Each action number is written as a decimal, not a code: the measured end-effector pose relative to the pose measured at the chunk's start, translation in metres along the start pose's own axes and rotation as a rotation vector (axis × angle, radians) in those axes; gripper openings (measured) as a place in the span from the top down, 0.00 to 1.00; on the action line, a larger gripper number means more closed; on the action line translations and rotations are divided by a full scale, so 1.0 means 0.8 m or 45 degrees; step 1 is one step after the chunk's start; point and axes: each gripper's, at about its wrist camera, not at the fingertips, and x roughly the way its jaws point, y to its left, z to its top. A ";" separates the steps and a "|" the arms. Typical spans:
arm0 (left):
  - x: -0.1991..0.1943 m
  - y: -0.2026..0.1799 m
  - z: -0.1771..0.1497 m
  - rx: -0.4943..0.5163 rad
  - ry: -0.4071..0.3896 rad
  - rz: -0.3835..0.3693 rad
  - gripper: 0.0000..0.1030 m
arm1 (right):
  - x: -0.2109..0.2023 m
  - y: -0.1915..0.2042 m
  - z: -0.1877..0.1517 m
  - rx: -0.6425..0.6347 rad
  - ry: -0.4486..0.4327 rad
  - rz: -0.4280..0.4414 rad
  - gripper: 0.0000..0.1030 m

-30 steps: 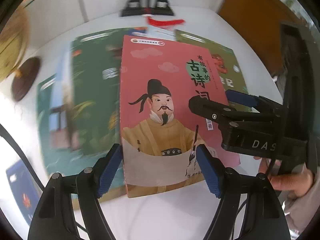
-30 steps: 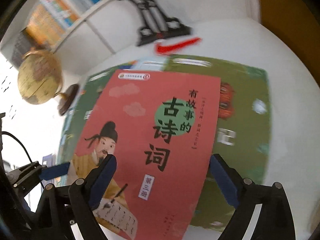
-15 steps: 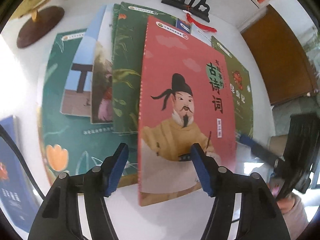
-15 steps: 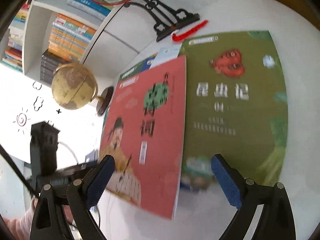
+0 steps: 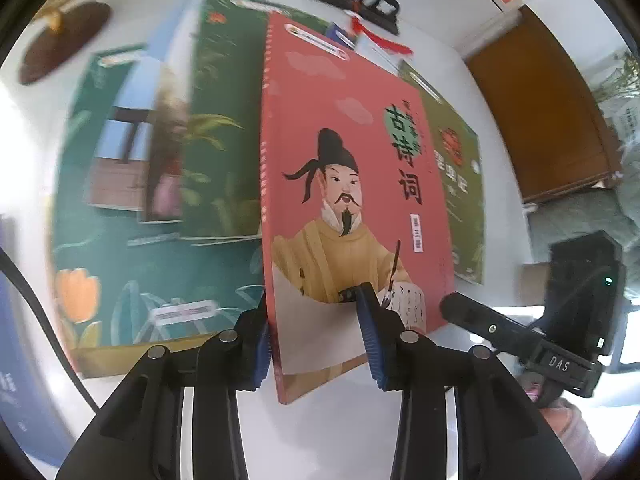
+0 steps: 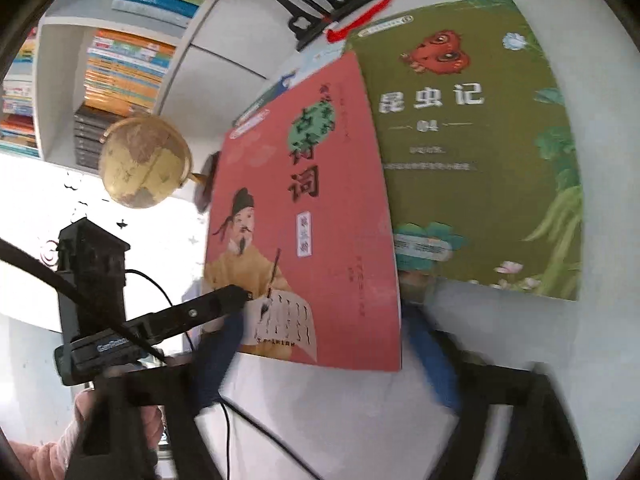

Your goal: Organize books

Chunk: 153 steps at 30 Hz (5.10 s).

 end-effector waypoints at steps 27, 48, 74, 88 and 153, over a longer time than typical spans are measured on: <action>-0.077 0.048 -0.016 0.093 -0.144 0.128 0.66 | 0.037 0.171 -0.014 -0.647 -0.040 -0.209 0.87; -0.170 0.077 -0.032 0.097 -0.303 0.193 0.66 | 0.029 0.256 -0.051 -0.798 -0.045 -0.252 0.86; -0.263 0.250 -0.097 -0.152 -0.467 0.262 0.66 | 0.129 0.401 -0.116 -0.958 0.047 -0.146 0.86; -0.245 0.317 -0.139 -0.288 -0.379 0.243 0.66 | 0.193 0.415 -0.167 -0.919 0.205 -0.187 0.85; -0.145 0.224 -0.096 -0.165 -0.073 0.363 0.59 | 0.099 0.255 -0.060 -0.314 0.157 -0.421 0.48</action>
